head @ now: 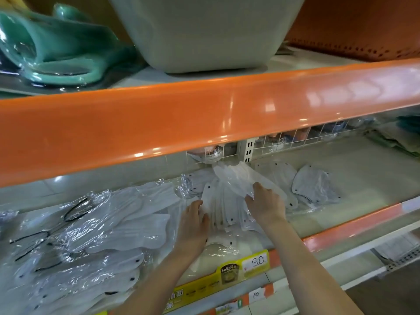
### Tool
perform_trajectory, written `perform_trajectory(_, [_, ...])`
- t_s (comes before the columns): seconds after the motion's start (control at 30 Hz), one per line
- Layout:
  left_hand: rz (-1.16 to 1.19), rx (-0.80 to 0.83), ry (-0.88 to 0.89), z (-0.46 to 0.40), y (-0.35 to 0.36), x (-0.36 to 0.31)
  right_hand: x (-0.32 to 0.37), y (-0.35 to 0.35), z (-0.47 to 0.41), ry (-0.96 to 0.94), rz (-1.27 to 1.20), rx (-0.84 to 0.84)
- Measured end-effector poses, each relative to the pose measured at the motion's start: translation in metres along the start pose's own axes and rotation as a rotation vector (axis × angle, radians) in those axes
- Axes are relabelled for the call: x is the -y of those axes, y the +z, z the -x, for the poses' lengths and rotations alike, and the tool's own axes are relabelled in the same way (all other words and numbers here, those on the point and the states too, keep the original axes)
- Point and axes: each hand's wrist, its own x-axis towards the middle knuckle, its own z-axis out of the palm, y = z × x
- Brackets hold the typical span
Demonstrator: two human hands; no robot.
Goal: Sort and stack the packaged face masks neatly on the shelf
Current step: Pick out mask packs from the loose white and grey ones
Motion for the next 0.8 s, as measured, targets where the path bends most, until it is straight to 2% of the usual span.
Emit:
perform_trajectory(0.23, [0.134, -0.021, -0.008, 0.000, -0.005, -0.018, 0.004, 0.001, 0.006, 0.041, -0.335, 0.052])
perform_trajectory(0.3, [0.083, -0.009, 0.000, -0.002, -0.004, -0.019, 0.008, 0.002, 0.008, 0.041, -0.361, 0.060])
perform_trajectory(0.43, [-0.216, -0.046, 0.061, -0.005, 0.003, -0.013, 0.012, 0.001, 0.014, 0.021, -0.369, 0.066])
perform_trajectory(0.57, [-0.244, 0.072, -0.004, -0.005, 0.014, -0.022, 0.015, 0.008, 0.023, -0.027, -0.345, 0.055])
perform_trajectory(0.8, [0.125, 0.087, -0.085, -0.021, 0.016, -0.032, 0.016, 0.014, 0.025, -0.044, -0.342, 0.028])
